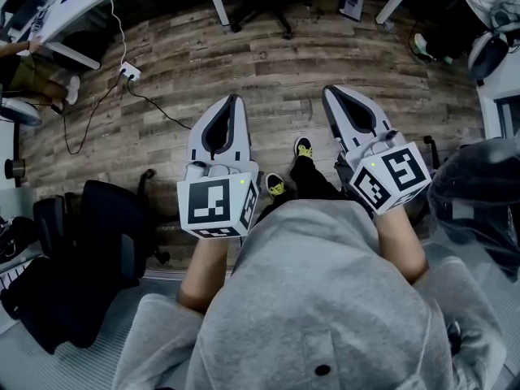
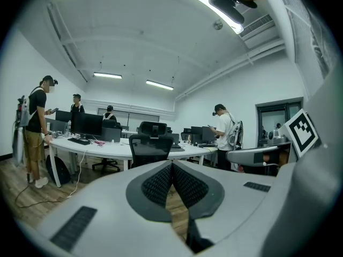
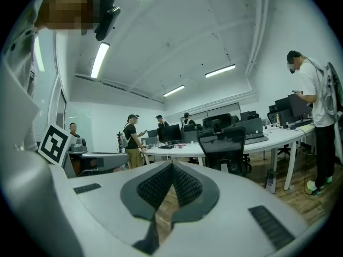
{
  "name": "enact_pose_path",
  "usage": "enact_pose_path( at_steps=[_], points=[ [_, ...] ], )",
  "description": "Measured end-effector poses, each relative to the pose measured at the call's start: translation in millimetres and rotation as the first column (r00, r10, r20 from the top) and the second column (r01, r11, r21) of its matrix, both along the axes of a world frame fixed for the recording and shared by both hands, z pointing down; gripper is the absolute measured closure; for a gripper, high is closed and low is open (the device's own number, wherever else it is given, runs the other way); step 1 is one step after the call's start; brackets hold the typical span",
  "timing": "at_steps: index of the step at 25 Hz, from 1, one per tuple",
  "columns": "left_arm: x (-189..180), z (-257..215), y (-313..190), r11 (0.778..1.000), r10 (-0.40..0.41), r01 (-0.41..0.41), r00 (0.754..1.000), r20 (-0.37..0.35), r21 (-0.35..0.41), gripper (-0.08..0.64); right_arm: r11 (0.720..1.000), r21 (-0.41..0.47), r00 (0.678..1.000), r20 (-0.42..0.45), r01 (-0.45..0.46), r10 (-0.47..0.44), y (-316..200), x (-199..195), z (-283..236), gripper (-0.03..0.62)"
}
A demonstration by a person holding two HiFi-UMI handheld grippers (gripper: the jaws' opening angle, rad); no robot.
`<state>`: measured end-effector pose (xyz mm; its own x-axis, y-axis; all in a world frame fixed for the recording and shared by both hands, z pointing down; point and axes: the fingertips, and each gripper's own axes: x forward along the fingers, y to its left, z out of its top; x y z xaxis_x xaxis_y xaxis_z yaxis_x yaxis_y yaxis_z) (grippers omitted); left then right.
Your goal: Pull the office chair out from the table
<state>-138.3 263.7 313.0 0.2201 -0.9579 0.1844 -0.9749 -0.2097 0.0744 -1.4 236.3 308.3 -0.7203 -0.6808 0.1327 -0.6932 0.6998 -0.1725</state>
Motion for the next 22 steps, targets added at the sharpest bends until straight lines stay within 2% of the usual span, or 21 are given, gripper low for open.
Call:
enact_pose_path(
  at_steps=[11,22],
  points=[
    [3,5,-20,1.0,-0.009,0.01,1.0,0.019,-0.01,0.549,1.0,0.006,1.0,0.015,0.011,-0.011,-27,0,4,0.565],
    [0,11,-94,0.999,-0.026,0.027,0.999,0.033,-0.032,0.549,0.999,-0.017,0.999,0.03,0.028,-0.028,-103,-5,14,0.565]
  ],
)
